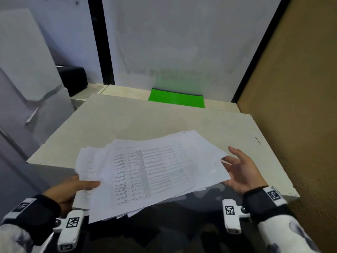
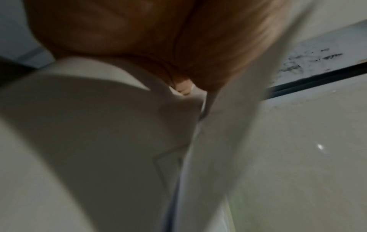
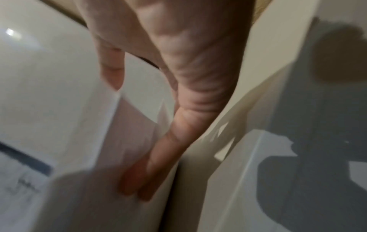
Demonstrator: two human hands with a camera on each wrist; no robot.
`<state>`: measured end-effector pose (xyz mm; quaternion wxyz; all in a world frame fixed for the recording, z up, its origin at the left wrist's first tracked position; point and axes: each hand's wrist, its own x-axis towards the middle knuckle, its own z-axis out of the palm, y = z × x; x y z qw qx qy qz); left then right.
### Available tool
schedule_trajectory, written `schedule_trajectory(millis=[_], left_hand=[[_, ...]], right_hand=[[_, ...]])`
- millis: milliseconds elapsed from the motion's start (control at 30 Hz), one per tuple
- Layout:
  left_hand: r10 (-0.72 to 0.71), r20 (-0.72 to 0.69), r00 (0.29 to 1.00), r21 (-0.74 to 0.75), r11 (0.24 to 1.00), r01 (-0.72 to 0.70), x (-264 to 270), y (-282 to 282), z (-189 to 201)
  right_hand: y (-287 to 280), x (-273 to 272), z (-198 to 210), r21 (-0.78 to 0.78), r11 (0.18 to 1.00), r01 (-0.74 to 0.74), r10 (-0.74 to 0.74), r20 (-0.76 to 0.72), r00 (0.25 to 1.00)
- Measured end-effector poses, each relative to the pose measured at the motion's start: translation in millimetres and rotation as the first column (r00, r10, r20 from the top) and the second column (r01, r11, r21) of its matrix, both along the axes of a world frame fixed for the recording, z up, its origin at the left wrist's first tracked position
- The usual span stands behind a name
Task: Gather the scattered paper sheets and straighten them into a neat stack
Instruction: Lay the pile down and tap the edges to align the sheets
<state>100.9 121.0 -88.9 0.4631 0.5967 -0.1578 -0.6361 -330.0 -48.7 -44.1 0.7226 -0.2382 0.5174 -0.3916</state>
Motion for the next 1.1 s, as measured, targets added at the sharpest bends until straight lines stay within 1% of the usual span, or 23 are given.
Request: schedule_trajectory(millis=[33,100,167,233,300,367,433,533,633,700,733,800,867,933,1000,1033,1100], left_hand=[[-0.024,0.002,1.000,0.001,1.000,0.024,3,1,2],[-0.060,0.005,0.998,0.007,0.998,0.060,11,2,6],[-0.084,0.021,0.996,0.001,0.996,0.084,14,0,10],[-0.067,0.018,0.998,0.011,0.998,0.067,17,-1,14],[-0.072,0.026,0.997,0.024,0.997,0.071,17,-3,18],[-0.120,0.080,0.990,0.037,0.992,0.117,15,-5,20],[-0.120,0.107,0.987,0.048,0.992,0.115,12,-7,21],[-0.121,0.064,0.991,0.020,0.993,0.120,13,-11,25],[-0.105,0.043,0.994,-0.009,0.994,0.106,22,-13,28],[-0.091,0.123,0.988,0.022,0.996,0.089,31,-11,26],[-0.065,0.182,0.981,0.032,0.998,0.060,36,-9,23],[0.007,0.268,0.963,0.036,0.999,-0.018,47,-5,19],[0.023,0.301,0.953,0.044,0.998,-0.038,51,0,14],[-0.007,0.303,0.953,0.051,0.999,-0.009,49,2,8],[-0.007,0.277,0.961,0.044,0.999,-0.005,40,2,5],[0.006,0.259,0.966,0.036,0.999,-0.016,36,2,5],[0.022,0.217,0.976,0.029,0.999,-0.029,36,2,9]], right_hand=[[-8,2,-1,0.015,0.996,-0.089,0.090,-0.047,0.995],[-16,11,4,0.077,0.970,-0.231,0.241,-0.147,0.959],[-22,18,6,0.093,0.932,-0.349,0.362,-0.236,0.902],[-24,26,5,0.077,0.892,-0.444,0.445,-0.312,0.839],[-22,35,2,0.077,0.846,-0.528,0.525,-0.297,0.798],[-18,45,-1,0.072,0.813,-0.578,0.576,-0.248,0.779],[-12,56,-6,0.042,0.798,-0.601,0.594,-0.219,0.774],[-12,66,-14,0.024,0.812,-0.583,0.572,-0.237,0.786],[-8,71,-13,0.018,0.815,-0.579,0.565,-0.242,0.789],[-4,72,-12,0.037,0.833,-0.552,0.546,-0.213,0.810],[-3,71,-11,0.053,0.847,-0.529,0.526,-0.231,0.818],[-5,65,-11,0.050,0.881,-0.470,0.458,-0.333,0.824],[-7,61,-16,0.033,0.890,-0.455,0.422,-0.437,0.794],[-4,63,-24,0.039,0.864,-0.502,0.436,-0.556,0.707],[2,72,-29,0.045,0.840,-0.540,0.431,-0.659,0.616],[5,75,-28,0.053,0.828,-0.558,0.445,-0.668,0.596],[7,74,-24,0.081,0.807,-0.584,0.505,-0.606,0.614]])
